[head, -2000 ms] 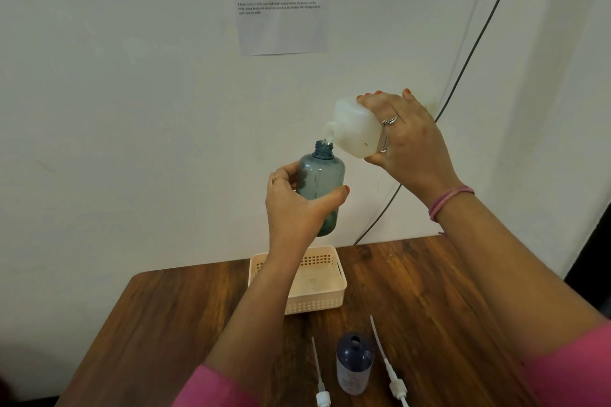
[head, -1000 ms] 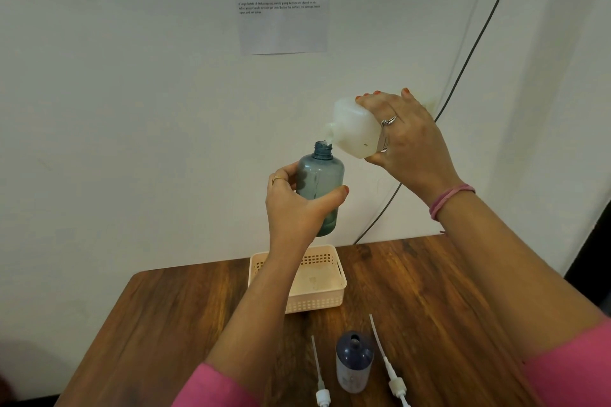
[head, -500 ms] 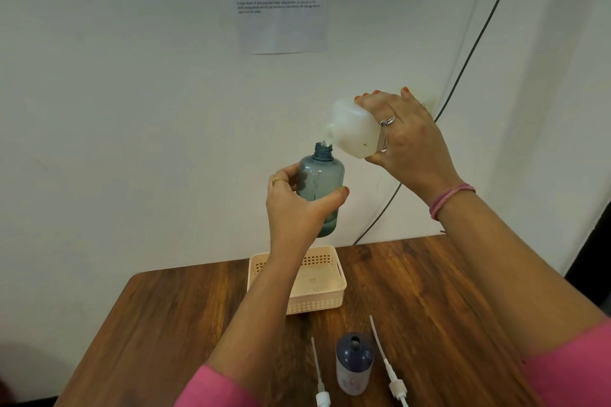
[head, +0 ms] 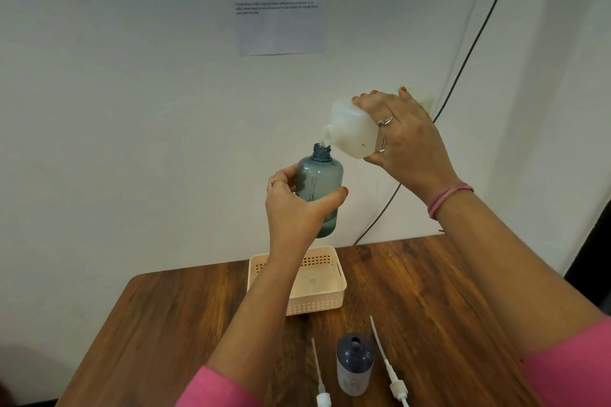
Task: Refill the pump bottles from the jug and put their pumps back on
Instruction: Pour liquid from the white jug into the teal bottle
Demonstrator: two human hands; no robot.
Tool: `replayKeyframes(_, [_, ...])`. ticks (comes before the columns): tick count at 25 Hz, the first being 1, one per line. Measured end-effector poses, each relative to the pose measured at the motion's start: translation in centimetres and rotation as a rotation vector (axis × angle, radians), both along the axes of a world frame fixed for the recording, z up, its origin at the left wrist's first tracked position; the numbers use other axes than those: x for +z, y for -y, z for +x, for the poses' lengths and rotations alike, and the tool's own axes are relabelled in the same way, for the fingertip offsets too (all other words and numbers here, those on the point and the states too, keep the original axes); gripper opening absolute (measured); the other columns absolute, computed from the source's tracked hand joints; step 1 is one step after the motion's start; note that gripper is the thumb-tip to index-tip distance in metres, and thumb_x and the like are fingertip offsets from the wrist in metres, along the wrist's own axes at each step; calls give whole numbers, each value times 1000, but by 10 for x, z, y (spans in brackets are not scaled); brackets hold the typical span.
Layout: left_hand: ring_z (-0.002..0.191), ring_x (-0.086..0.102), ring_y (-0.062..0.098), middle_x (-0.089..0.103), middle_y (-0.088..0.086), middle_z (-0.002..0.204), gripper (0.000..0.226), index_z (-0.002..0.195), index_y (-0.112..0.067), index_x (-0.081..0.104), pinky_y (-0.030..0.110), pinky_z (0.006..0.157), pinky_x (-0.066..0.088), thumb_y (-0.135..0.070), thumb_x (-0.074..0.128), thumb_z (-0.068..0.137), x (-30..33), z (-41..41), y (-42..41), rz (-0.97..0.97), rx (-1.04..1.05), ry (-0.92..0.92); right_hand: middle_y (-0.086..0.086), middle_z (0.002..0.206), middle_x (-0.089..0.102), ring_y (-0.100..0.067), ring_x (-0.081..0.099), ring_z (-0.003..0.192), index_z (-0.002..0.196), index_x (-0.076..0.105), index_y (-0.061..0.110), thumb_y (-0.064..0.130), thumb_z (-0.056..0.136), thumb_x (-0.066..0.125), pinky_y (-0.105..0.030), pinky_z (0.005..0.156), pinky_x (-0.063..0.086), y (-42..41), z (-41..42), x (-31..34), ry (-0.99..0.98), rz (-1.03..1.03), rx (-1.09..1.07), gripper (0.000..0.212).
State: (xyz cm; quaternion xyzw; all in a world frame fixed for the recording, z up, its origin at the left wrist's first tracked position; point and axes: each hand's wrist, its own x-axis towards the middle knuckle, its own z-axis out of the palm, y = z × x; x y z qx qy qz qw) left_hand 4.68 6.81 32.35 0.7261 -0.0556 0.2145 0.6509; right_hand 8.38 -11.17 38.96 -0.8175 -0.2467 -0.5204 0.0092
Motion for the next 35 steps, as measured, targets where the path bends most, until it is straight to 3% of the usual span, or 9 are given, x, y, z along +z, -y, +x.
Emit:
replayKeyframes(22, [106,55,11,53,-2,118,75,120,-22,49,31,84,56,-26,89,57,0,-2,0,-39,-15,-20,-17,122,60,-35,58,112,129,51,3,10,57,88,-52,105,35,0,-2,2,29,-23,6,81])
replayKeyframes(35, [105,56,11,54,-2,118,77,122,-20,49,27,80,56,-26,89,57,-1,-1,0,-42,-22,-14,-17,122,59,-35,57,113,129,51,4,9,58,87,-51,106,34,0,0,0,35,-33,-3,80])
